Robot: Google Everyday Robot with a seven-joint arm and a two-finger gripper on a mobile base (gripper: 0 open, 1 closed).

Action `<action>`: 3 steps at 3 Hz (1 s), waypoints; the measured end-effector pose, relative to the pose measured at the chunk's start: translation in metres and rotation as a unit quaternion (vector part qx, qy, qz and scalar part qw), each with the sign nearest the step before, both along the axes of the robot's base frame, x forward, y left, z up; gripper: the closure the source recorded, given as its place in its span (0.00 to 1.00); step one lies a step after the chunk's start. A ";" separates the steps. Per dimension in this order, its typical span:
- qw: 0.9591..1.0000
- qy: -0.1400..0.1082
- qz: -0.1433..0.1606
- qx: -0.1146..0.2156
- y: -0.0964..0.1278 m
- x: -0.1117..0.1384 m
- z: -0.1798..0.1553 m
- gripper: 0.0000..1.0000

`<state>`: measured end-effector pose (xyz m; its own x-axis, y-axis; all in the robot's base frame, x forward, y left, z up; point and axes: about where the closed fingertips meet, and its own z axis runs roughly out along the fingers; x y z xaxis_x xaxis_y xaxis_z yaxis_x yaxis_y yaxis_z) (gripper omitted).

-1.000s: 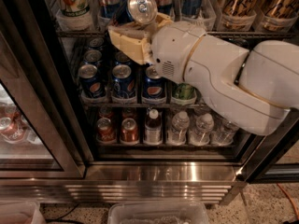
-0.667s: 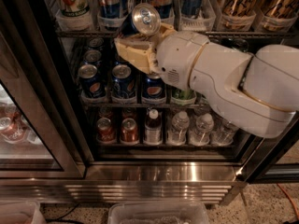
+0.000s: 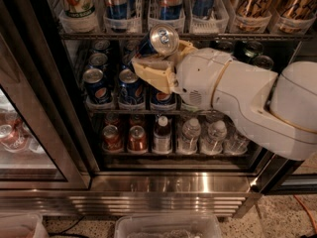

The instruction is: Pick redbull can from top shelf of fridge

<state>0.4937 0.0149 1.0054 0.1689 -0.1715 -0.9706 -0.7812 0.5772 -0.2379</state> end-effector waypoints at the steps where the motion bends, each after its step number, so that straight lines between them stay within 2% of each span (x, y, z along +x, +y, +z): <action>1: 1.000 -0.001 0.021 -0.013 0.007 -0.025 0.000 1.00; 2: 0.998 0.004 0.050 -0.037 0.013 -0.062 -0.003 1.00; 3: 0.995 0.023 0.081 -0.058 0.025 -0.098 -0.013 1.00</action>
Offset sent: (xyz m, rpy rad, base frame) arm -0.1135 0.0176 -0.0095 -0.1425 0.0340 0.1799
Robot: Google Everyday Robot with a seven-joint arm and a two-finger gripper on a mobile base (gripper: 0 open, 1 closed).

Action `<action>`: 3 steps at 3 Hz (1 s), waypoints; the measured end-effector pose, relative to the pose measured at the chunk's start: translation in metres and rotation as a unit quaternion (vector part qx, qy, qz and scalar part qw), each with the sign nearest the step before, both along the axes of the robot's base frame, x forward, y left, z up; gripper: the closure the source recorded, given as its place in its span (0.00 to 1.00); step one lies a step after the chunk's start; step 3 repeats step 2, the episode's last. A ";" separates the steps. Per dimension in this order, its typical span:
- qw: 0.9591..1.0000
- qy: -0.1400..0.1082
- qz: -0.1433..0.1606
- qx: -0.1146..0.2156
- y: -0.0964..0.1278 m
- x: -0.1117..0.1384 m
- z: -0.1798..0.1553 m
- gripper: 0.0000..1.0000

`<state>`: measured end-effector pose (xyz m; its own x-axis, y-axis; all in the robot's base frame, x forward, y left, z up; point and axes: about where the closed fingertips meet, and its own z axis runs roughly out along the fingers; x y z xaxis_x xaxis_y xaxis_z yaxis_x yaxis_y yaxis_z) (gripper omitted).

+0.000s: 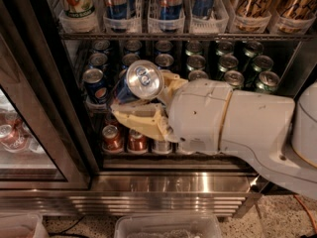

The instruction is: Pick redbull can from top shelf of fridge

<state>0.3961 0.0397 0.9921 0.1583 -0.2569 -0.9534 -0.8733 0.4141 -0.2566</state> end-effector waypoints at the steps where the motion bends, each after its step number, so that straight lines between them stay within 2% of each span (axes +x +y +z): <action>1: 0.999 0.044 0.015 -0.014 0.002 -0.018 -0.025 1.00; 3: 0.999 0.049 0.016 -0.014 0.003 -0.018 -0.027 1.00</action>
Offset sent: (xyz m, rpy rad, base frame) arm -0.0150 0.0019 -0.0211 -0.0246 0.0722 0.0258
